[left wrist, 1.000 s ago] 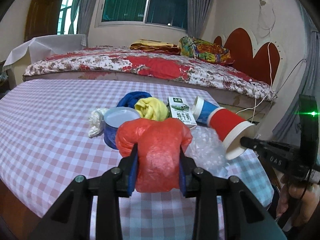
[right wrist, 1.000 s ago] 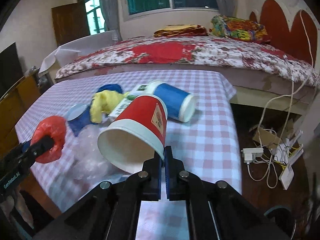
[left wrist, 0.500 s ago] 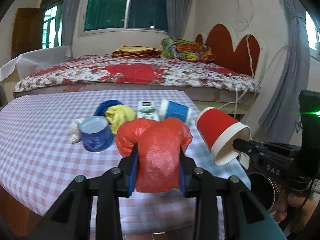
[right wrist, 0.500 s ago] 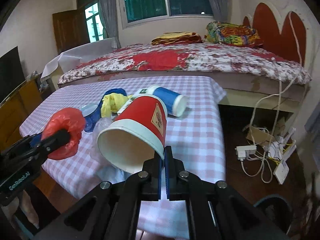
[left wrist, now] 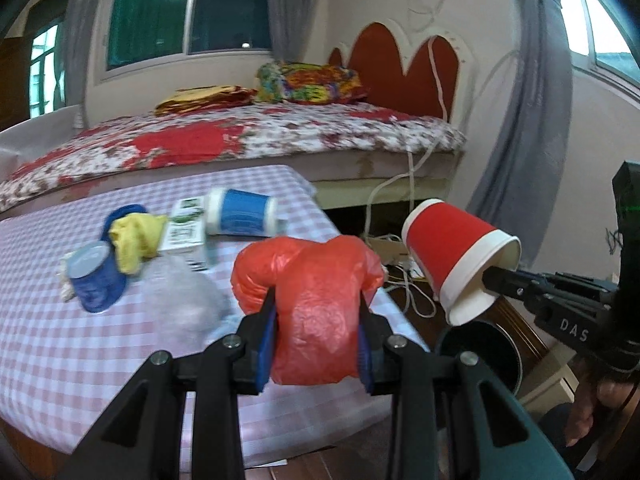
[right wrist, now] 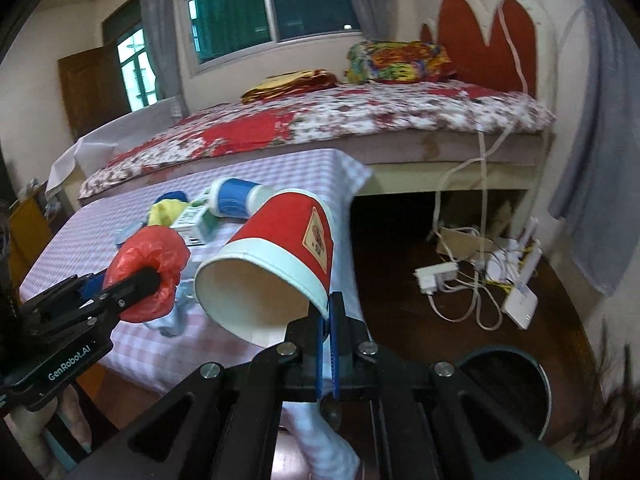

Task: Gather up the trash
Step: 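Carry the red bag and red cup with both tools over the trash bin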

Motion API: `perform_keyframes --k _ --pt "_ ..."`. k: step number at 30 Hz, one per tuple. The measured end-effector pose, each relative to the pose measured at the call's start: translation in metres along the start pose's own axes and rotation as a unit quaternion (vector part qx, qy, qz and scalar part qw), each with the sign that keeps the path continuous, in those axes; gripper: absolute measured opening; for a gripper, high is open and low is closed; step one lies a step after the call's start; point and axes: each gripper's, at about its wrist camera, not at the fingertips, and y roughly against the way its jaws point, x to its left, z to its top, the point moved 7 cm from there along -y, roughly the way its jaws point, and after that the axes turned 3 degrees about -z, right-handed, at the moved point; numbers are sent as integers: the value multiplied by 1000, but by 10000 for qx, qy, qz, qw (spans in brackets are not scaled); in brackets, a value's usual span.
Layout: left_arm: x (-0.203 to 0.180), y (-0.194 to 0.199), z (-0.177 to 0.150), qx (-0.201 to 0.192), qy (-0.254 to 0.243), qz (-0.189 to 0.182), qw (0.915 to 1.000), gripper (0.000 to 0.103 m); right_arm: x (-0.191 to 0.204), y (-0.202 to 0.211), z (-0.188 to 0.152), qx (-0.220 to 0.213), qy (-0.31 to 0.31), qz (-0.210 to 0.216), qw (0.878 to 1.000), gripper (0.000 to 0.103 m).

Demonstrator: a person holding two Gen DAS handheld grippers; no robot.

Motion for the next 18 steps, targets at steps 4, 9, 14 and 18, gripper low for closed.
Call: perform_keyframes --k 4,9,14,18 --pt "-24 -10 0 72 -160 -180 9997 35 -25 7 -6 6 -152 -177 9997 3" --pt "-49 -21 0 168 -332 -391 9985 35 -57 16 -14 18 -358 -397 9986 3" --pt "-75 -32 -3 268 -522 -622 9963 35 -89 22 -29 102 -531 -660 9964 3" --pt "-99 -41 -10 395 -676 -835 9934 35 -116 27 -45 221 -658 -884 9937 3"
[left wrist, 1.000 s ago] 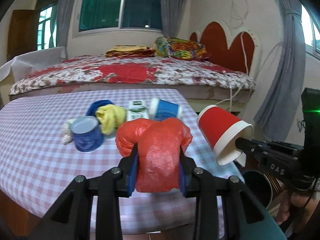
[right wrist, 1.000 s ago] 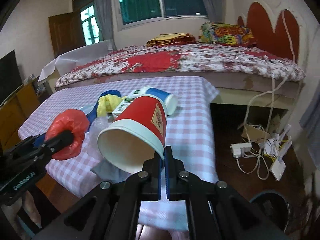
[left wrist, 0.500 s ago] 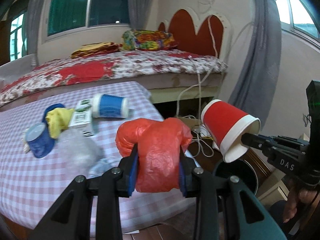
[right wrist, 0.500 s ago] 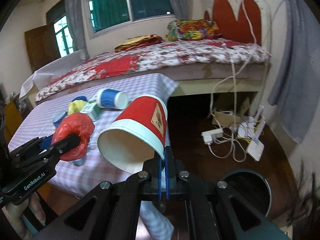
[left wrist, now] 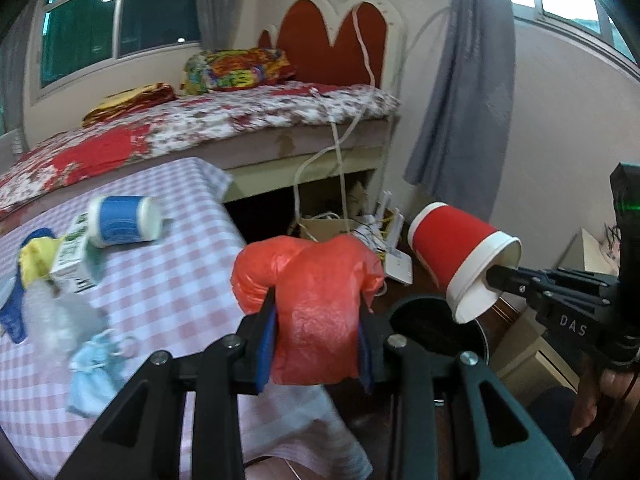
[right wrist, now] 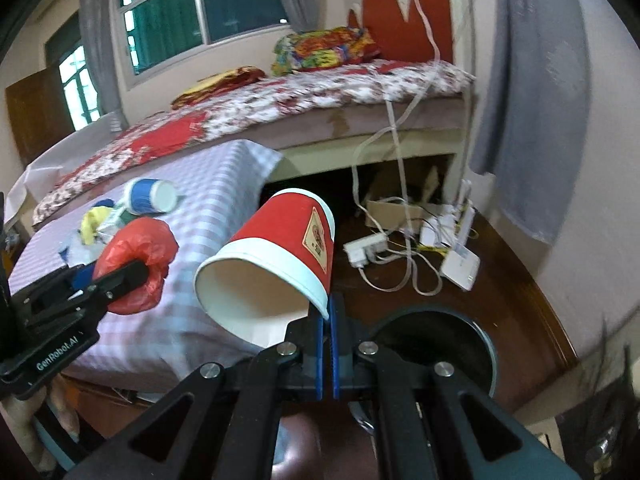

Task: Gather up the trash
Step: 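Carry the red bag and red cup with both tools over the trash bin, then open both tools to drop the bag and cup into the bin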

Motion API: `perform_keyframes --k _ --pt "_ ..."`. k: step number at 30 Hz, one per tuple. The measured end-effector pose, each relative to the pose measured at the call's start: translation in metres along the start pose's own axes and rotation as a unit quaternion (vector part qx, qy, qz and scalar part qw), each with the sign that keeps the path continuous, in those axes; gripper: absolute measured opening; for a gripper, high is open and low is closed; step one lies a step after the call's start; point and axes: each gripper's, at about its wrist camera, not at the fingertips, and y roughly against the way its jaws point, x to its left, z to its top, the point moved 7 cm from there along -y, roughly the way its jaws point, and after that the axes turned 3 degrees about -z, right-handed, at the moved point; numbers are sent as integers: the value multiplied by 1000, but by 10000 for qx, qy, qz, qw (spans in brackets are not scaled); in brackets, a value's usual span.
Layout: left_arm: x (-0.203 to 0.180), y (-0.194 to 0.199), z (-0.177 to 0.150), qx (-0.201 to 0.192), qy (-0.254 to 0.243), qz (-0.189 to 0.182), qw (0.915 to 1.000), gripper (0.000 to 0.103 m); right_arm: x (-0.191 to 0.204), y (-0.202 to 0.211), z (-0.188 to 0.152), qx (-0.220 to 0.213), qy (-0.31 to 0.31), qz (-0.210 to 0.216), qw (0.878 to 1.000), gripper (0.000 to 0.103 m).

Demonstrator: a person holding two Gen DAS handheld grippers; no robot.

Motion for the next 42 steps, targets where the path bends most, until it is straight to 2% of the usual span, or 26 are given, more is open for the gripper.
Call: perform_keyframes --k 7,12,22,29,36,37,39,40,41,42 --pt "-42 -25 -9 257 -297 -375 9985 35 -45 0 -17 128 -172 -345 9992 3" --pt "-69 -42 -16 407 -540 -631 9957 35 -79 -10 -39 376 -382 -611 9967 3" --pt "-118 -97 -45 1089 -647 -1314 9832 35 -135 -47 -96 1091 -724 -910 9872 3" --pt "-138 -130 -62 1547 -887 -1351 9747 35 -156 -77 -113 1496 -849 -993 9801 3" --pt "-142 -149 -82 1932 -884 -1311 9683 37 -165 -94 -116 1675 -890 -938 9774 3" --pt "-143 -154 -85 1975 -881 -1320 9674 37 -164 -98 -118 1720 -857 -899 9772 3" --pt "-140 -164 -92 2087 -911 -1174 9666 49 -164 -109 -124 1910 -681 -1003 9741 4" --pt "-134 -166 -95 2147 -888 -977 9677 62 -167 -112 -126 1965 -644 -1121 9719 8" --pt "-130 -166 -95 2162 -842 -864 9689 67 -171 -114 -129 2010 -656 -1266 9691 15" --pt "-125 -164 -94 2136 -755 -814 9706 73 -174 -113 -129 1989 -698 -1291 9690 39"
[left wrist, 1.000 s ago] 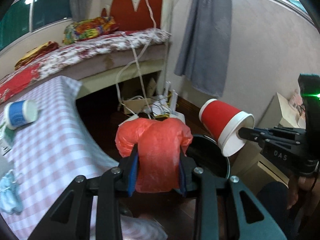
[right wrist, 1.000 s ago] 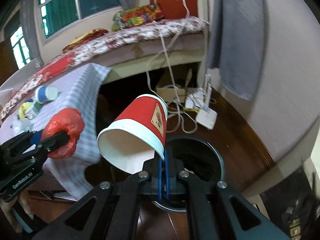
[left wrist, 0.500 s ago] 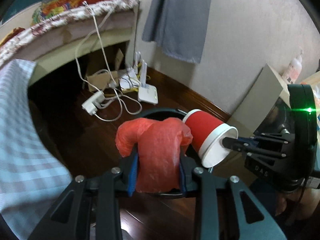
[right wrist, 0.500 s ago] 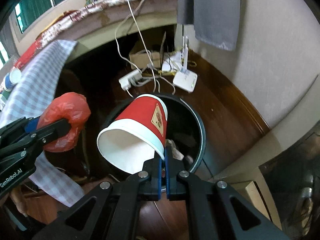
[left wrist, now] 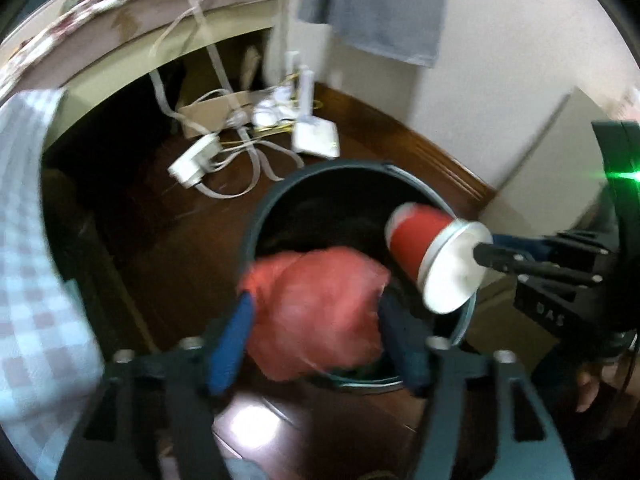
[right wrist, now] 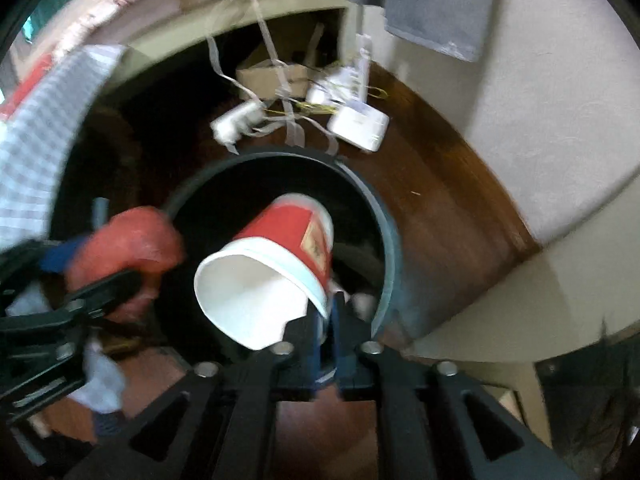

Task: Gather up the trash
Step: 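Open both tools to drop the bag and cup into the bin, then move both open tools back toward the table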

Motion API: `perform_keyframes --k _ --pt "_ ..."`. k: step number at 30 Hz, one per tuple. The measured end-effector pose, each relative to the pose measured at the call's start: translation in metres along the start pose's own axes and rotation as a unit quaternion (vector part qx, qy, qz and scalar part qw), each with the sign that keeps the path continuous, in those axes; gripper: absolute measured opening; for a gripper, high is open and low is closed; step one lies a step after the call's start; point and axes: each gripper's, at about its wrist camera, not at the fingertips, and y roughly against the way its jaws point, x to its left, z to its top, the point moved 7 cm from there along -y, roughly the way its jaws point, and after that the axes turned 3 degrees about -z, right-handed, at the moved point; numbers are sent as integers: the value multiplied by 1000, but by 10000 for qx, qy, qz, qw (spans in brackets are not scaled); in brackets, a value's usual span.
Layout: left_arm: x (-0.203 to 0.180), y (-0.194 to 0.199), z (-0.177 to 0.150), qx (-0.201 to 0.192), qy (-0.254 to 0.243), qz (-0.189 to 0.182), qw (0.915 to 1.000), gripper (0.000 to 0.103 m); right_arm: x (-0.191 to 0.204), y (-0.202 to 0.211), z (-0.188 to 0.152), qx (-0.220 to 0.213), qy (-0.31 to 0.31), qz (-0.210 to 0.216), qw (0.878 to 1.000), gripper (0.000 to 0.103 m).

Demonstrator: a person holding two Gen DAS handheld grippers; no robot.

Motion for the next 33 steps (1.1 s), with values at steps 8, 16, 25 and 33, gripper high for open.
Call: perform_keyframes --k 8,16,25,33 --pt "11 31 4 -399 111 180 9990 99 -16 19 0 -320 -352 -216 9986 89" --pt "18 80 12 -1005 177 394 9940 99 -13 51 9 -661 -517 -131 9964 101" --pt "48 148 15 -1698 440 624 9825 99 33 97 35 -1211 -215 214 9922 103" --pt "89 198 -2 -2069 752 1096 9693 99 109 131 51 -1734 353 718 9816 103"
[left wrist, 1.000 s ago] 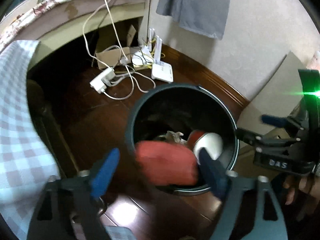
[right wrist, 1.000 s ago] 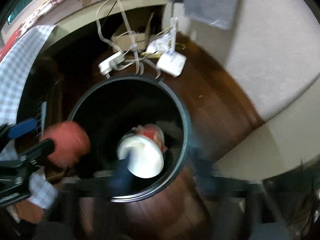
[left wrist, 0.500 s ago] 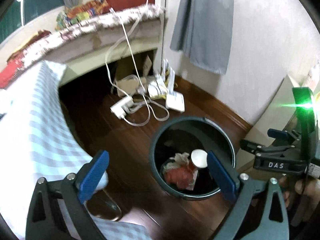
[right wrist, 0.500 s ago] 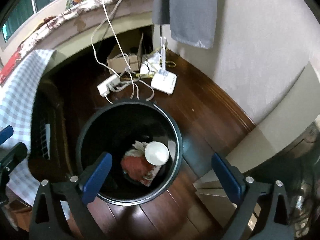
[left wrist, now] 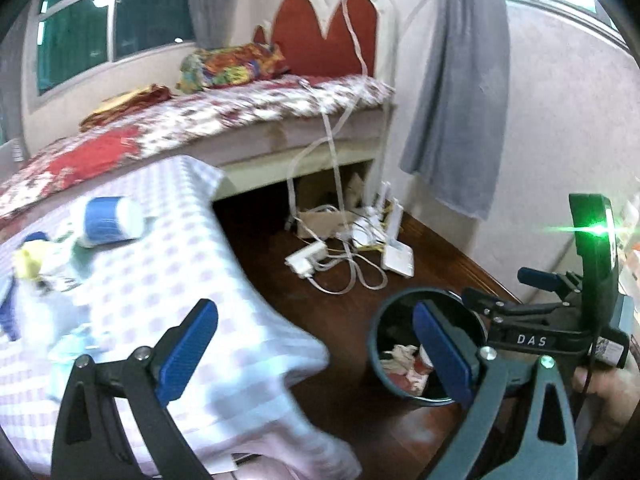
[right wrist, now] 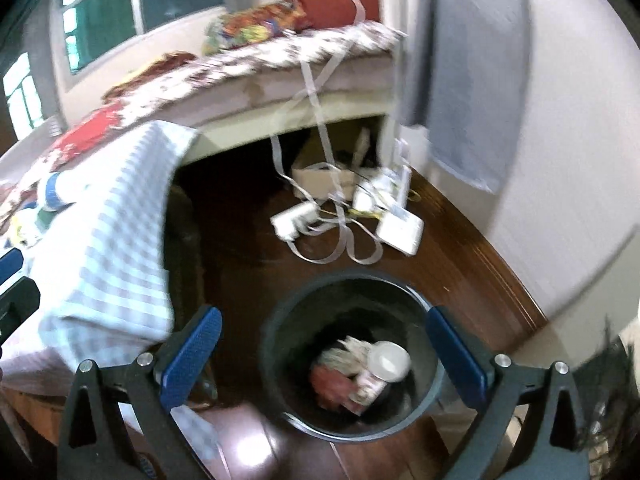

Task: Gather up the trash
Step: 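Move both open tools back toward the table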

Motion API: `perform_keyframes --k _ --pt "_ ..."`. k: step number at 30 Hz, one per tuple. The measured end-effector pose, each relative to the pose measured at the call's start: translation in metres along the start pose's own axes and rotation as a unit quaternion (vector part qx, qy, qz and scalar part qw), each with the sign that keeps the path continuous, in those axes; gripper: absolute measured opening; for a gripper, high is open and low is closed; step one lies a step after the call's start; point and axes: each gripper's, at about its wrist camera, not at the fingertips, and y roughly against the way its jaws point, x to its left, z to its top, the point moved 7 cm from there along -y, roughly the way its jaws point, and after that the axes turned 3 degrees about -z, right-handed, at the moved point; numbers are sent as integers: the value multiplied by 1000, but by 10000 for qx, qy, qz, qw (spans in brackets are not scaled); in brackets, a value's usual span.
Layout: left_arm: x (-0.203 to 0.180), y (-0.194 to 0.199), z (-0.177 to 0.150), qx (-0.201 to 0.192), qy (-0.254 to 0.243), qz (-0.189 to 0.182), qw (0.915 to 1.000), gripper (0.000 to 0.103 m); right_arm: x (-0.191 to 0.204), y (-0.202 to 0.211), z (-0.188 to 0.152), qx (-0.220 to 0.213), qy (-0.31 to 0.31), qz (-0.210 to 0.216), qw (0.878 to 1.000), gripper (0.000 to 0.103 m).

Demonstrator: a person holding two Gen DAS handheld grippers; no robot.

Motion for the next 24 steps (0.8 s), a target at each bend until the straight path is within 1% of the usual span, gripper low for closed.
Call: perform_keyframes --k 5,9,13,14,18,21,24 --pt "49 30 -8 -149 326 431 9984 99 59 4 9 39 422 422 9982 103" --pt "91 51 -19 -235 641 833 9942 99 107 12 12 -3 720 742 9946 103" --pt "139 81 -33 -405 1059 1265 9855 99 156 27 14 -125 1072 1167 9873 103" --pt "149 85 -37 -422 1147 1344 9834 99 173 32 14 -162 1189 1320 9840 103" --pt "191 104 -57 -436 1507 1688 9731 98 228 44 8 -223 1540 1704 9730 103" --pt "213 115 -73 -445 1690 1860 9669 98 263 51 3 -231 1761 1897 9656 103" --pt "226 124 -85 -433 1792 1956 9632 98 297 55 -4 -246 1946 2040 9591 103"
